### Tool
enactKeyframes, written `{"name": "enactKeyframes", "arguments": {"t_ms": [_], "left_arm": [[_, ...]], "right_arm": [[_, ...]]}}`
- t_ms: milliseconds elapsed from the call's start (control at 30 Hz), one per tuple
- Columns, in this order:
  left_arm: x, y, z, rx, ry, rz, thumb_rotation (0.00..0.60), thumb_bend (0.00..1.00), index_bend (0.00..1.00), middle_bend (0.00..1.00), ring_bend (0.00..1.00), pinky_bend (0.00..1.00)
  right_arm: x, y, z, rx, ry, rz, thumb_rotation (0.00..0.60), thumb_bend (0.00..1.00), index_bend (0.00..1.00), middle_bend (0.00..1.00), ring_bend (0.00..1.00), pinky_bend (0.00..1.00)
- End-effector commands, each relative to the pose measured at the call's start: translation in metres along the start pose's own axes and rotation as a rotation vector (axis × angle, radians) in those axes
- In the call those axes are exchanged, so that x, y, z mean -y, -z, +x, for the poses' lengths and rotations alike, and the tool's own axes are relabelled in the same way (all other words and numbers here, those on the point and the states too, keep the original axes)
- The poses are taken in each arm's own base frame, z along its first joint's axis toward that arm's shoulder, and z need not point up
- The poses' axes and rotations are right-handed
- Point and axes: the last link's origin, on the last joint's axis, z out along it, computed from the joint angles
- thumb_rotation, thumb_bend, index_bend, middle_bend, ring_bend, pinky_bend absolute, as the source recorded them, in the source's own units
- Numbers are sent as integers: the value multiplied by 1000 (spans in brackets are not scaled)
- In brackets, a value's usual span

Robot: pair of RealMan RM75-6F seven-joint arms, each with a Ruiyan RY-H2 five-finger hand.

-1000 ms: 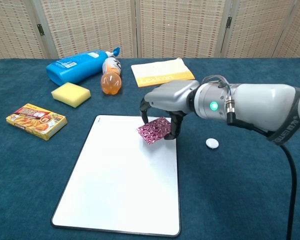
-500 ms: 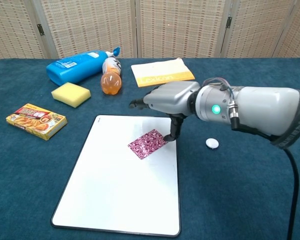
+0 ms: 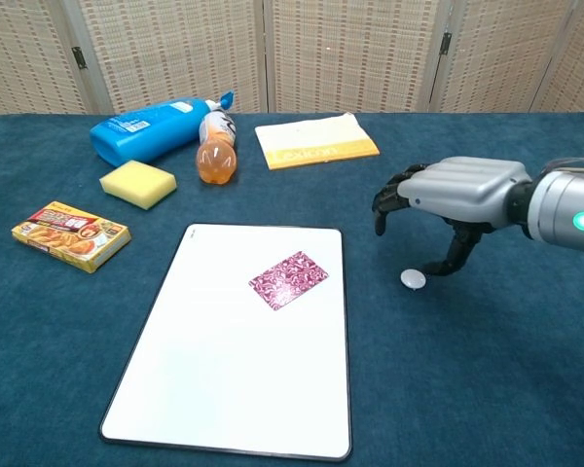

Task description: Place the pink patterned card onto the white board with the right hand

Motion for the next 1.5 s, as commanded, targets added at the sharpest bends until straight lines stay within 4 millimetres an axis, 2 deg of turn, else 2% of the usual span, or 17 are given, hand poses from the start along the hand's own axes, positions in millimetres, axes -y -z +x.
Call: {"name": "enactKeyframes", "arguments": {"t_ms": [33, 467, 1500], "left_arm": [[-2, 0, 1, -2, 0, -8, 600, 208, 88, 51, 51, 0], [-2, 2, 1, 3, 1, -5, 600, 207, 93, 51, 51, 0], [-3, 2, 0, 6, 1, -3, 600, 207, 103, 51, 51, 0]], "right_arm": [[-5, 3, -12, 18, 6, -3, 600, 305, 304, 179, 69, 0], [3, -7, -31, 35, 31, 16, 600, 305, 345, 201, 77, 0], [4, -16, -33, 23, 24, 5, 600, 305, 435, 232, 100, 0]]}}
